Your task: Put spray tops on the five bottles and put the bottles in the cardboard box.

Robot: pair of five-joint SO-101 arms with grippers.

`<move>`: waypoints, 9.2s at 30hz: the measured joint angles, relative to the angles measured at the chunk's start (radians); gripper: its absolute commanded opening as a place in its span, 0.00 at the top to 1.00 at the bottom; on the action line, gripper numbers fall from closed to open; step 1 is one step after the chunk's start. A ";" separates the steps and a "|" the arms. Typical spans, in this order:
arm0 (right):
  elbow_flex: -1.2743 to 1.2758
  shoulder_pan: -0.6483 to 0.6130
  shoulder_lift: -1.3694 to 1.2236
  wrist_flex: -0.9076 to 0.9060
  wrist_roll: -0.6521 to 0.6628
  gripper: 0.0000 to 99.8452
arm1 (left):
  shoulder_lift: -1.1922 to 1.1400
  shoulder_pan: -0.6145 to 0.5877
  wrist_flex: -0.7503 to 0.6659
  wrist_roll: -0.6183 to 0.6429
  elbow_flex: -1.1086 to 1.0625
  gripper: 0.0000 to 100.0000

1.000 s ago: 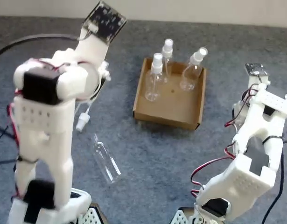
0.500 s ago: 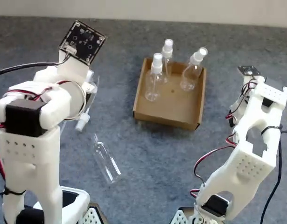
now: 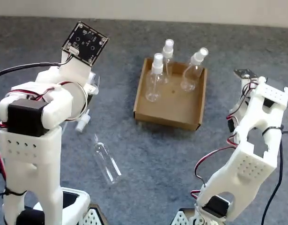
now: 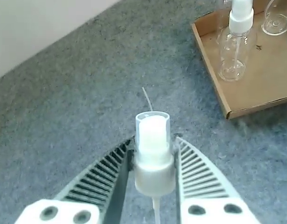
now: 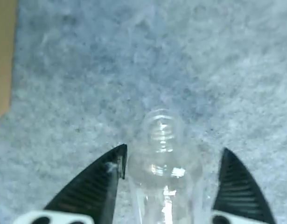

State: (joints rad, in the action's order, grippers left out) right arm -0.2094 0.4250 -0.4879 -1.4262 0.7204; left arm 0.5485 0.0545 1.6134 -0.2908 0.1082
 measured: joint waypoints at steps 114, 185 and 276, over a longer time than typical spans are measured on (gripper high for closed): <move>1.594 -0.977 2.208 0.681 -0.637 1.00 | 0.261 0.473 -0.884 0.477 -0.404 0.96; 1.596 -0.902 2.211 0.681 -0.649 1.00 | 0.362 0.480 -0.787 0.239 -0.701 0.91; 1.097 -0.519 0.956 1.195 -0.703 1.00 | 0.804 0.232 -0.891 0.250 -1.364 0.77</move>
State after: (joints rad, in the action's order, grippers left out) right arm 0.8876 -0.0936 0.4680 -0.2309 0.0176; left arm 1.3525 0.2862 0.7219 -0.0407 -1.2559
